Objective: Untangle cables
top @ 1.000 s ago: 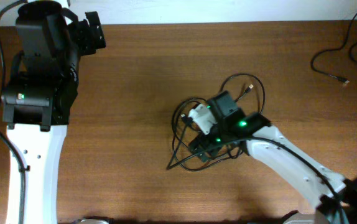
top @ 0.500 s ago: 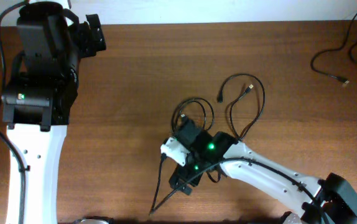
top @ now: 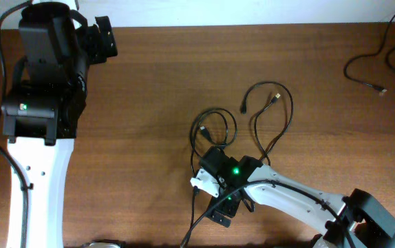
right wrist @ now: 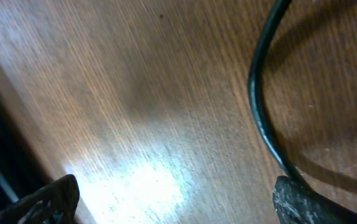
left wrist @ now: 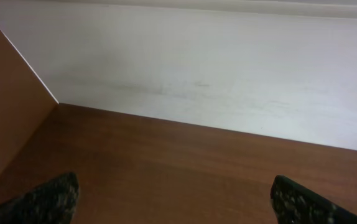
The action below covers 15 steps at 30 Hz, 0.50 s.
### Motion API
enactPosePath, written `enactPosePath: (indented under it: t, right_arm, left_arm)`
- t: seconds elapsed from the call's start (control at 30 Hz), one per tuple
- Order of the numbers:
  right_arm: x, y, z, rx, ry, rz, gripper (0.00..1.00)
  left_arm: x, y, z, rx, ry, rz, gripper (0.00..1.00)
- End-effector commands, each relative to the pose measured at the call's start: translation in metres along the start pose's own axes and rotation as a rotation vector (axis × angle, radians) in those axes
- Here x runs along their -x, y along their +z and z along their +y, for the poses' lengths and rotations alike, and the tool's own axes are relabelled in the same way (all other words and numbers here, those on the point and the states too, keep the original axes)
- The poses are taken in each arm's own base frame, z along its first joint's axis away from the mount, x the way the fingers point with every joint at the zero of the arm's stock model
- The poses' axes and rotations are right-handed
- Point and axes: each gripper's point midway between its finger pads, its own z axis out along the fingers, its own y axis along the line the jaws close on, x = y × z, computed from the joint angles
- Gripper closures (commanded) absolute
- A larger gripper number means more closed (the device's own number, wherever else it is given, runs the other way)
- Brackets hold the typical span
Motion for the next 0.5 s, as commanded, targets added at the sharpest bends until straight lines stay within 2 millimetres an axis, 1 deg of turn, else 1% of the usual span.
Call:
enactPosePath:
  t: [0.0, 0.13, 0.23, 0.37, 0.43, 0.47]
  right_arm:
    - [-0.001, 0.002, -0.007, -0.032, -0.025, 0.005, 0.01]
    - [0.016, 0.001, -0.01, -0.045, -0.077, -0.064, 0.01]
    - [0.023, 0.002, -0.01, -0.043, -0.1, -0.091, 0.01]
    - [0.02, 0.012, -0.012, -0.033, -0.092, -0.061, 0.01]
    - [0.014, 0.024, -0.013, -0.021, -0.083, -0.023, 0.01]
    - [0.01, 0.034, -0.014, -0.012, -0.077, 0.004, 0.01]
  left_arm:
    - [0.002, -0.006, 0.001, -0.008, 0.009, -0.005, 0.01]
    - [0.0, -0.006, -0.003, -0.033, 0.01, 0.002, 0.01]
    - [0.0, -0.006, -0.003, -0.033, 0.011, 0.003, 0.01]
    - [0.0, -0.006, -0.003, -0.033, 0.011, 0.003, 0.01]
    - [0.0, -0.006, -0.003, -0.032, 0.011, 0.004, 0.01]
    - [0.0, -0.006, -0.003, -0.032, 0.011, 0.004, 0.01]
